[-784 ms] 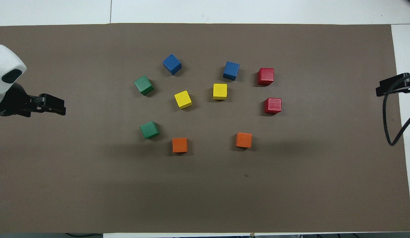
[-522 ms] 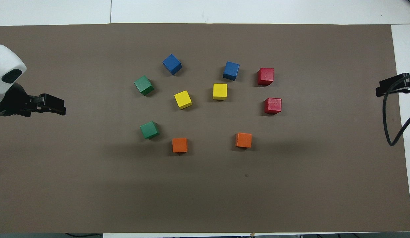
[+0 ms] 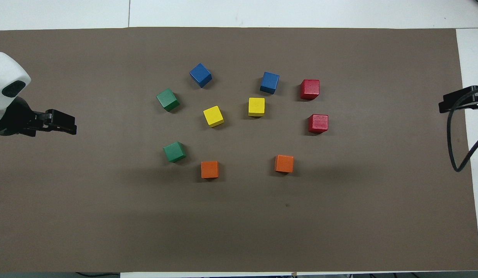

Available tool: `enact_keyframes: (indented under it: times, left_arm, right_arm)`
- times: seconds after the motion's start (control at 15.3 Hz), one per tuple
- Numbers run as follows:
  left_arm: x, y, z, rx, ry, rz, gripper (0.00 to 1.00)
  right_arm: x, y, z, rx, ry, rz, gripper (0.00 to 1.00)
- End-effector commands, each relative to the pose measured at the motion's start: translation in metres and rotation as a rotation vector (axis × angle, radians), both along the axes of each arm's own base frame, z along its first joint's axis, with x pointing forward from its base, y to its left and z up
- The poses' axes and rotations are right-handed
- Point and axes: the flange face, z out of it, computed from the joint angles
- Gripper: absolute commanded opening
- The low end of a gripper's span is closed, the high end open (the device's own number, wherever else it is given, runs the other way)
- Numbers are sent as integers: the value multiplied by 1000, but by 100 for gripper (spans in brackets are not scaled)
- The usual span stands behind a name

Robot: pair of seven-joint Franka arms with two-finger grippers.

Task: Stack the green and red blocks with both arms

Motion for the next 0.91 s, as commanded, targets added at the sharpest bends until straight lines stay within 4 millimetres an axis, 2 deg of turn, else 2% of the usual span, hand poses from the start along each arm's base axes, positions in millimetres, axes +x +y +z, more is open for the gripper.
enact_keyframes:
  times: [0.0,0.33,0.39,0.52,0.59,0.72,0.85]
  left_arm:
    - [0,3,3,3,-15,-10,100]
    - [0,2,3,3,-13,-7,100]
    - [-1,-6,3,3,-15,-20,100]
    - [-3,-13,0,4,-18,37,100]
    - [0,-19,0,2,-46,113,100]
    - [2,-70,-21,4,-38,134,100]
    - [14,-105,-55,9,-19,216,100]
  right_arm:
    - [-6,3,0,1,-1,3,100]
    - [-6,7,-1,4,3,1,100]
    - [-6,8,-5,5,8,0,100]
    - [-7,36,-10,7,-4,-12,100]
    - [-7,42,-16,7,4,-27,100]
    - [-4,68,-35,13,7,-37,100]
    - [3,90,-60,13,-4,-64,100]
